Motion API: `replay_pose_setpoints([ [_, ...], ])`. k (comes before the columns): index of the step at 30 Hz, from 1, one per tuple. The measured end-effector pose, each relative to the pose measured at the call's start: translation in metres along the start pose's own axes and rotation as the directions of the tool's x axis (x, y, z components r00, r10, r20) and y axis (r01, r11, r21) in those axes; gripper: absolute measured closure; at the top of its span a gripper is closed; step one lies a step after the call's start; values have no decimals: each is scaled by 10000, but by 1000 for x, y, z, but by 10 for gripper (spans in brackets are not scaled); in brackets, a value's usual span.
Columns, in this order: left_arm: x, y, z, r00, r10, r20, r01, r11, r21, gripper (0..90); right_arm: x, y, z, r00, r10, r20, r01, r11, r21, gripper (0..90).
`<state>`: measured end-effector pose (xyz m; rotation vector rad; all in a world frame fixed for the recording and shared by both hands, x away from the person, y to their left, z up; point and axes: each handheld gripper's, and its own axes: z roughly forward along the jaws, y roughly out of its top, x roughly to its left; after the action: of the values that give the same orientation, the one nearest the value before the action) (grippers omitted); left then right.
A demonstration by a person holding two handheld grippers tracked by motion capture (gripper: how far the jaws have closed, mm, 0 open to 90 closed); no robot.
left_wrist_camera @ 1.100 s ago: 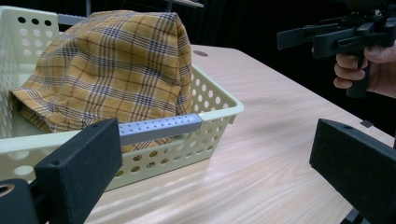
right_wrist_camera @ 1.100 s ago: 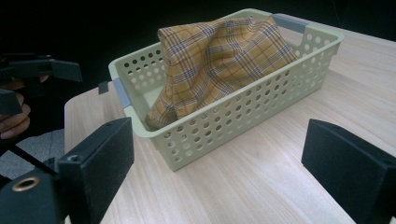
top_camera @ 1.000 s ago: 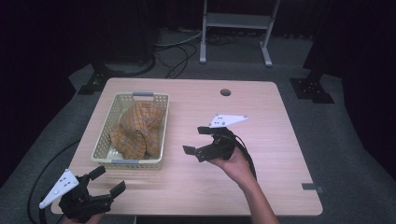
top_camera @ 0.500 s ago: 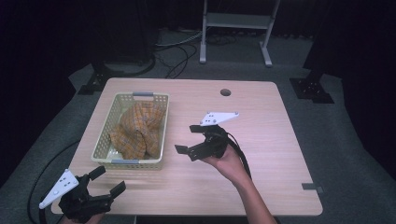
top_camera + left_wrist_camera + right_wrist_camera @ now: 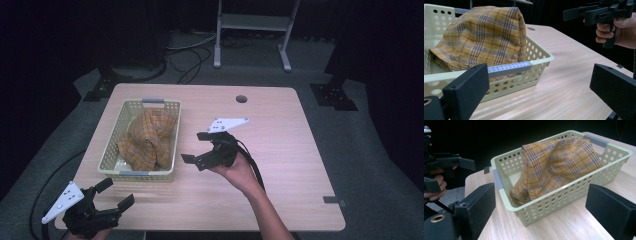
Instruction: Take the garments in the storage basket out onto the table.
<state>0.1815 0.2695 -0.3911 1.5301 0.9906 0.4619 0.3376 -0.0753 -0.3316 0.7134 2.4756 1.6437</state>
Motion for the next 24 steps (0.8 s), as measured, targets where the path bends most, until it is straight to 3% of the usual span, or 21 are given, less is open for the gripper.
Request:
replay_pose_setpoints([
  [12,-1,0,1,10000,11,23,-11,10000,19,24,2,5,4,9999,-76,-120,75,9999,-119,91],
  [24,-2,0,1,10000,27,73,-27,10000,5,24,6,15,20,9988,-255,-409,252,9997,-75,91],
])
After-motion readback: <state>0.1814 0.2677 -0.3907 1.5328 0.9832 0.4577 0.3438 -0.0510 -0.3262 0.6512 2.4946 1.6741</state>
